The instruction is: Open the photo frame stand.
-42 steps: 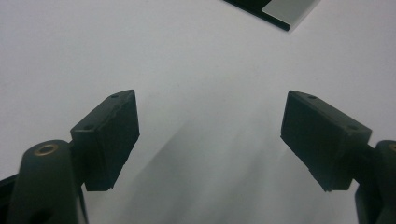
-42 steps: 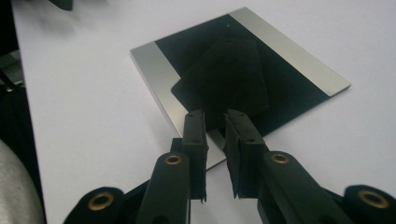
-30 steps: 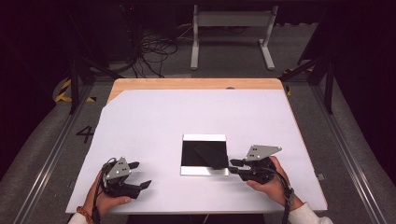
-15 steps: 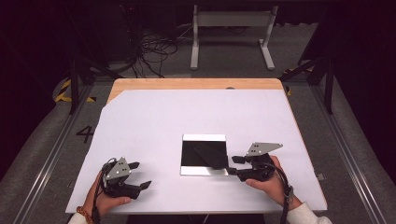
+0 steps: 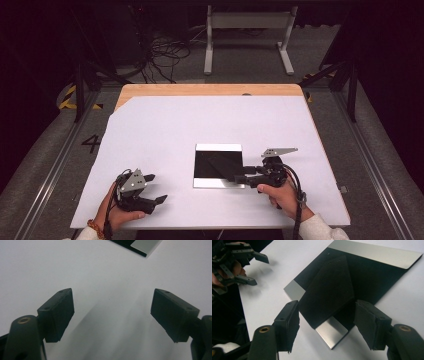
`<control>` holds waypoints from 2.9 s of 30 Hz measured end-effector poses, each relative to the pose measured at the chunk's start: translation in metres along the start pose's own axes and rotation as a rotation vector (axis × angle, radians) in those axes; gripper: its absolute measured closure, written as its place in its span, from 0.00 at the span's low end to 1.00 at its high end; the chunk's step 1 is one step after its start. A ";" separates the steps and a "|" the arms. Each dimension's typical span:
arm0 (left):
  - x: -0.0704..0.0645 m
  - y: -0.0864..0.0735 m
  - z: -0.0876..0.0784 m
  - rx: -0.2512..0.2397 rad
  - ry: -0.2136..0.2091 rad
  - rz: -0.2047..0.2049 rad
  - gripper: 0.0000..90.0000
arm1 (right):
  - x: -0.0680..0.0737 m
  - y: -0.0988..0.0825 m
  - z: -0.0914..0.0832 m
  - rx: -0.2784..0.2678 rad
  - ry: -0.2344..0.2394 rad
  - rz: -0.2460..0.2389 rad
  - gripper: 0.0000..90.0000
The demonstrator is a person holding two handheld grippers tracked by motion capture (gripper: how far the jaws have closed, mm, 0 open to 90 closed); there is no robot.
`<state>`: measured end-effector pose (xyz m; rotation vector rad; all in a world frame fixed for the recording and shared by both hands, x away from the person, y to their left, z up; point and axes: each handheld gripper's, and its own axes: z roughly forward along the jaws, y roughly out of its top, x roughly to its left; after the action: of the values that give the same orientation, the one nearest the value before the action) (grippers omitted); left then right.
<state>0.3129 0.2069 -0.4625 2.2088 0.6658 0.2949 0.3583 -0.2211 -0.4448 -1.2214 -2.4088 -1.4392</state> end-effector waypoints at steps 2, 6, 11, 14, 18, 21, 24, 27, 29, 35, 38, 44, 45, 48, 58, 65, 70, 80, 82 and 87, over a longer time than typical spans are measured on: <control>-0.001 0.001 0.001 -0.003 -0.008 0.001 0.22 | -0.001 0.001 0.002 -0.001 0.005 0.012 0.40; -0.003 0.005 0.005 -0.005 -0.018 0.009 0.22 | -0.003 0.003 0.011 -0.018 0.031 0.057 0.39; -0.005 0.008 0.009 0.002 -0.028 0.015 0.22 | -0.001 0.006 0.021 -0.015 0.036 0.073 0.42; -0.005 0.008 0.009 -0.001 -0.026 0.016 0.22 | -0.002 0.007 0.020 -0.029 0.036 0.081 0.48; -0.004 0.011 0.012 -0.002 -0.027 0.015 0.22 | -0.003 0.007 0.020 -0.035 0.037 0.094 0.50; -0.005 0.015 0.015 -0.007 -0.044 0.018 0.22 | -0.003 0.007 0.019 -0.039 0.036 0.102 0.50; -0.004 0.018 0.017 -0.022 -0.060 0.002 0.22 | -0.004 0.006 0.021 -0.044 0.048 0.129 0.47; -0.003 0.019 0.018 -0.023 -0.062 -0.002 0.22 | -0.004 0.006 0.021 -0.046 0.047 0.130 0.49; -0.003 0.019 0.020 -0.018 -0.061 0.001 0.22 | -0.005 0.005 0.022 -0.046 0.057 0.148 0.49; -0.003 0.018 0.018 -0.020 -0.054 -0.005 0.22 | -0.008 0.003 0.025 -0.042 0.071 0.157 0.53; -0.003 0.018 0.019 -0.018 -0.057 -0.005 0.22 | -0.010 0.003 0.025 -0.045 0.076 0.162 0.55; -0.001 0.019 0.018 -0.035 -0.065 -0.023 0.21 | -0.010 0.003 0.023 -0.050 0.080 0.152 0.58; -0.001 0.020 0.018 -0.042 -0.067 -0.032 0.21 | -0.010 0.003 0.023 -0.048 0.081 0.156 0.59; -0.001 0.023 0.020 -0.048 -0.079 -0.033 0.21 | -0.010 0.002 0.022 -0.049 0.082 0.145 0.59; -0.004 0.044 0.039 -0.050 -0.128 -0.023 0.21 | -0.008 0.001 0.021 -0.049 0.074 0.126 0.60; 0.001 0.058 0.054 -0.054 -0.156 -0.045 0.21 | -0.006 0.001 0.020 -0.052 0.066 0.089 0.60; 0.008 0.064 0.062 -0.060 -0.169 -0.083 0.20 | -0.004 0.001 0.019 -0.052 0.057 0.067 0.60; 0.012 0.073 0.082 -0.026 -0.178 -0.086 0.17 | -0.001 0.001 0.018 -0.057 0.045 0.026 0.60; 0.013 0.074 0.084 -0.025 -0.173 -0.101 0.16 | 0.000 0.001 0.018 -0.057 0.045 0.019 0.61; 0.016 0.076 0.091 -0.014 -0.190 -0.119 0.16 | 0.001 0.001 0.017 -0.060 0.043 0.004 0.61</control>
<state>0.3914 0.1171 -0.4655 2.1410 0.6846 0.0285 0.3631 -0.2072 -0.4530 -1.1939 -2.3507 -1.5308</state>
